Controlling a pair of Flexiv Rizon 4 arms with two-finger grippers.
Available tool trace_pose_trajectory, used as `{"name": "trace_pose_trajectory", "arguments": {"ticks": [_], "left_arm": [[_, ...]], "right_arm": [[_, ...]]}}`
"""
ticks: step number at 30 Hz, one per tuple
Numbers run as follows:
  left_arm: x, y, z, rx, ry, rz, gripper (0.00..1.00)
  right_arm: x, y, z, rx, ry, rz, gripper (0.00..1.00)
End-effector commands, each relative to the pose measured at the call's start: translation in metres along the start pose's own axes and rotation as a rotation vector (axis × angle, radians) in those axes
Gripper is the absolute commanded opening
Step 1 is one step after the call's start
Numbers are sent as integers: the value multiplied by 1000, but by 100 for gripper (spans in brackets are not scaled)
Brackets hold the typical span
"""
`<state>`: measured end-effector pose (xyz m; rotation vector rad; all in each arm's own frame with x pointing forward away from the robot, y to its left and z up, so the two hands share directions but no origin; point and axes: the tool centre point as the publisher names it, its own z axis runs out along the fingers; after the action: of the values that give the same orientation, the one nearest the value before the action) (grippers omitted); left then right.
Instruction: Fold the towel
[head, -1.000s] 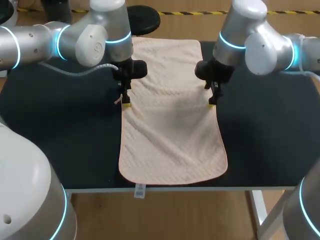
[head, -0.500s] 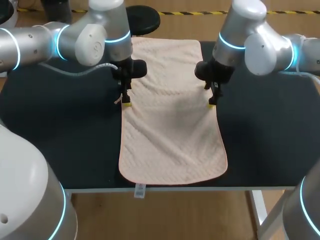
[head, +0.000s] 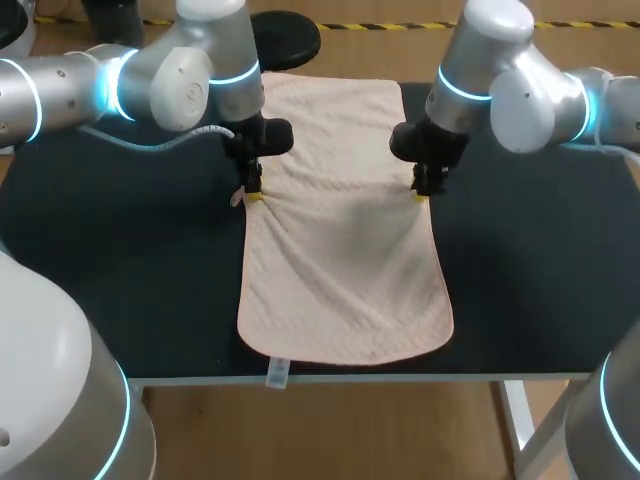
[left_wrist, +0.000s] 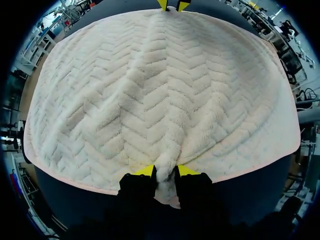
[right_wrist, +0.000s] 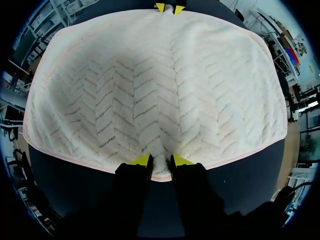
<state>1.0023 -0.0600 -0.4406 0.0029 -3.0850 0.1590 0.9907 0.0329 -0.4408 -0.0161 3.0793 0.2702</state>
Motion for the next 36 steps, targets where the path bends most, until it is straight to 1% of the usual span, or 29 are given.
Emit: {"name": "trace_pose_trajectory", "arguments": {"ticks": [1,9,12,15,17,19,20,24,27,28,30,32,33,35,36], "left_arm": [[1,1,5,0,0,4,0],[2,0,-8,20,-21,24,0],[1,-1,-16,29,-38,34,0],[0,0,-31,48,-75,41,0],[-1,0,-45,50,-105,51,0],[-1,-2,-64,59,-143,74,0],[-1,-2,-74,65,-166,78,0],[-1,-2,-114,75,-248,108,0],[-2,-3,-143,78,-315,132,0],[-4,-4,-152,69,-332,137,0],[-7,-3,-170,83,-374,142,0],[-11,-3,-187,71,-416,148,0],[-14,-3,-197,85,-431,153,0],[-20,-5,-216,62,-482,176,0],[-23,-6,-225,73,-506,182,0]], "right_arm": [[2,-2,-5,-14,-8,8,0],[3,-2,-11,-30,-16,14,0],[4,-1,-19,-38,-33,9,0],[5,0,-33,-45,-65,-7,0],[4,2,-46,-46,-85,-16,0],[3,4,-61,-28,-116,-40,0],[1,4,-69,-40,-132,-39,0],[-8,6,-108,-54,-179,-48,0],[-14,13,-141,-62,-220,-83,0],[-17,15,-152,-67,-241,-88,0],[-24,17,-173,-76,-278,-86,0],[-31,18,-192,-101,-312,-74,0],[-35,19,-202,-102,-327,-82,0],[-40,23,-219,-112,-357,-104,0],[-43,25,-227,-114,-371,-115,0]]}}
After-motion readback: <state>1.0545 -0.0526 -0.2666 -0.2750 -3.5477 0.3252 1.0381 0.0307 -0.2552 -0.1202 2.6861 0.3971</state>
